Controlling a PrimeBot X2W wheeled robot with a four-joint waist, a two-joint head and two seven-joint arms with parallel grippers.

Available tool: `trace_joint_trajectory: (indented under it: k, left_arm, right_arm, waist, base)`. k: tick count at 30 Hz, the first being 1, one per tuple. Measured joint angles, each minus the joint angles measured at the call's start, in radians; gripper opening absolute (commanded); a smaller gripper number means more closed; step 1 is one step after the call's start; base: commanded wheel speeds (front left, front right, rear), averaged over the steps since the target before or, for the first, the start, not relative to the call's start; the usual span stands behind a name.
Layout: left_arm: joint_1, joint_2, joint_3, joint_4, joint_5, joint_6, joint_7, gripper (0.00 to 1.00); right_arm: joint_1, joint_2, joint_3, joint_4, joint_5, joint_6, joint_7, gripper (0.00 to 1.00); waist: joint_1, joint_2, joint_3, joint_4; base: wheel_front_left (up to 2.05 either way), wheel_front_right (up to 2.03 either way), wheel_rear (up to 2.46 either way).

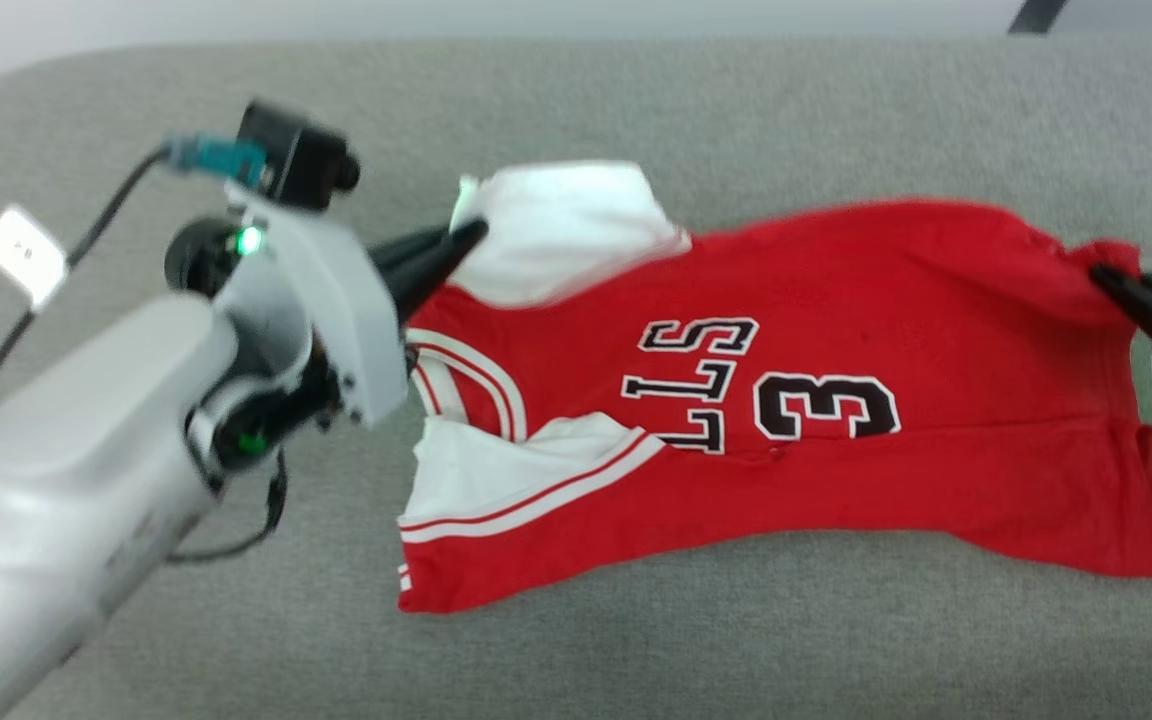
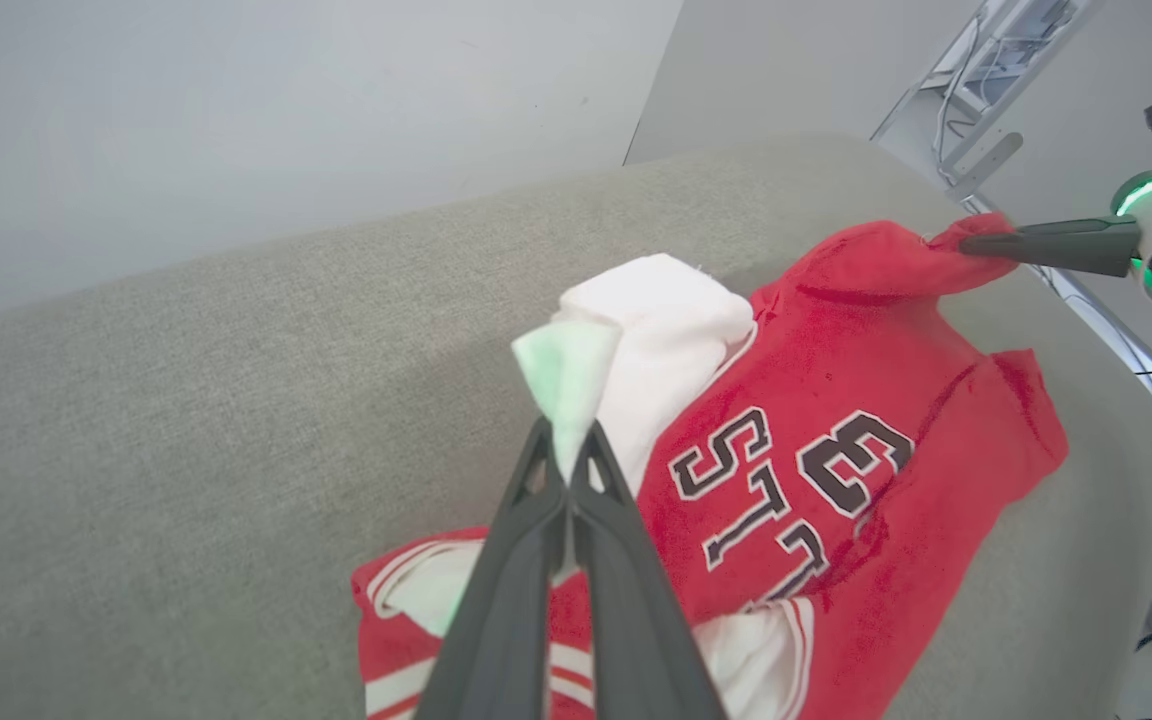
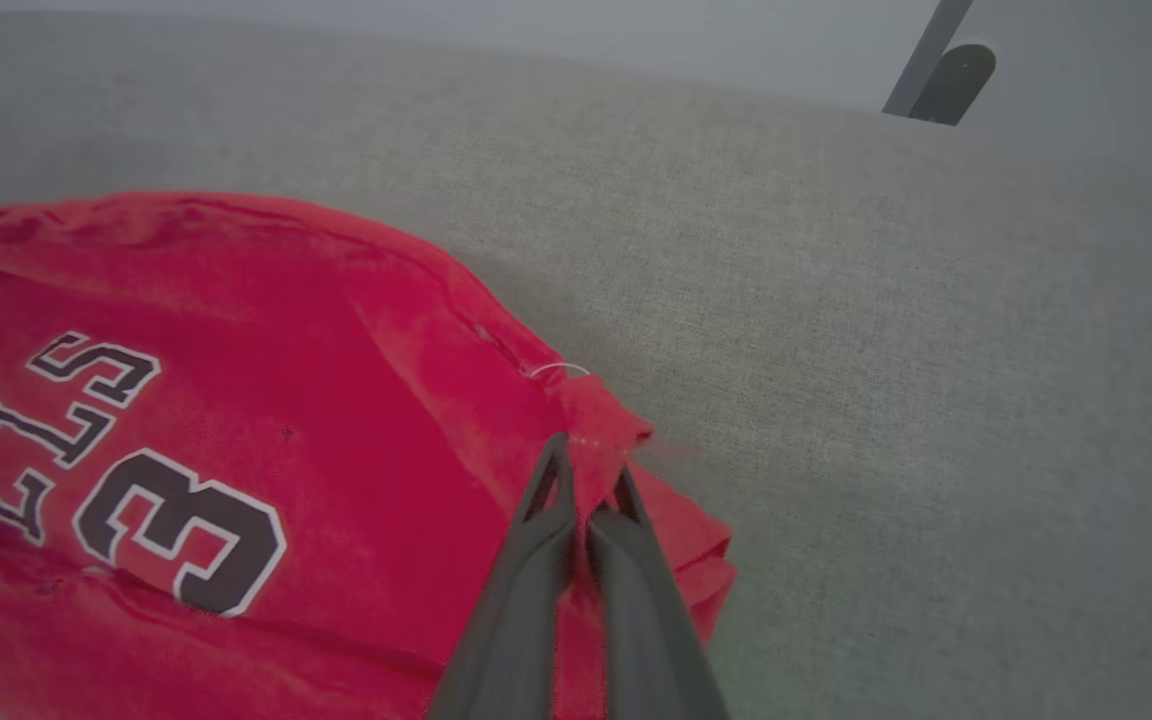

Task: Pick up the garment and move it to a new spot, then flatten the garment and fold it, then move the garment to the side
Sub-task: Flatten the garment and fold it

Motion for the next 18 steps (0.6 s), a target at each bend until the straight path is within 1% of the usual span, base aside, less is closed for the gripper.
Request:
trace_joint_trajectory:
  k: [5, 10, 14, 18]
  left_arm:
    - [0.110, 0.078, -0.010, -0.111, -0.016, 0.002, -0.069, 0.00]
    - [0.217, 0.143, -0.012, -0.229, -0.018, 0.046, -0.140, 0.00]
    - [0.298, 0.175, -0.024, -0.304, -0.015, 0.081, -0.196, 0.00]
    - [0.365, 0.164, -0.024, -0.326, -0.017, 0.110, -0.267, 0.00]
  right_arm:
    - [0.163, -0.061, -0.060, -0.114, 0.014, 0.000, -0.012, 0.00]
    - [0.305, -0.080, -0.146, -0.220, 0.006, 0.000, 0.002, 0.00]
    - [0.402, -0.067, -0.228, -0.272, -0.012, 0.000, 0.022, 0.00]
    - [0.472, -0.029, -0.300, -0.286, -0.065, 0.000, 0.023, 0.00]
  waist:
    - [0.0000, 0.0000, -0.054, 0.029]
    - [0.0000, 0.0000, -0.084, 0.054]
    - [0.0000, 0.0000, -0.081, 0.060]
    - [0.0000, 0.0000, -0.061, 0.058]
  base:
    - [0.00, 0.00, 0.00]
    - [0.00, 0.00, 0.00]
    - [0.00, 0.00, 0.00]
    - [0.00, 0.00, 0.00]
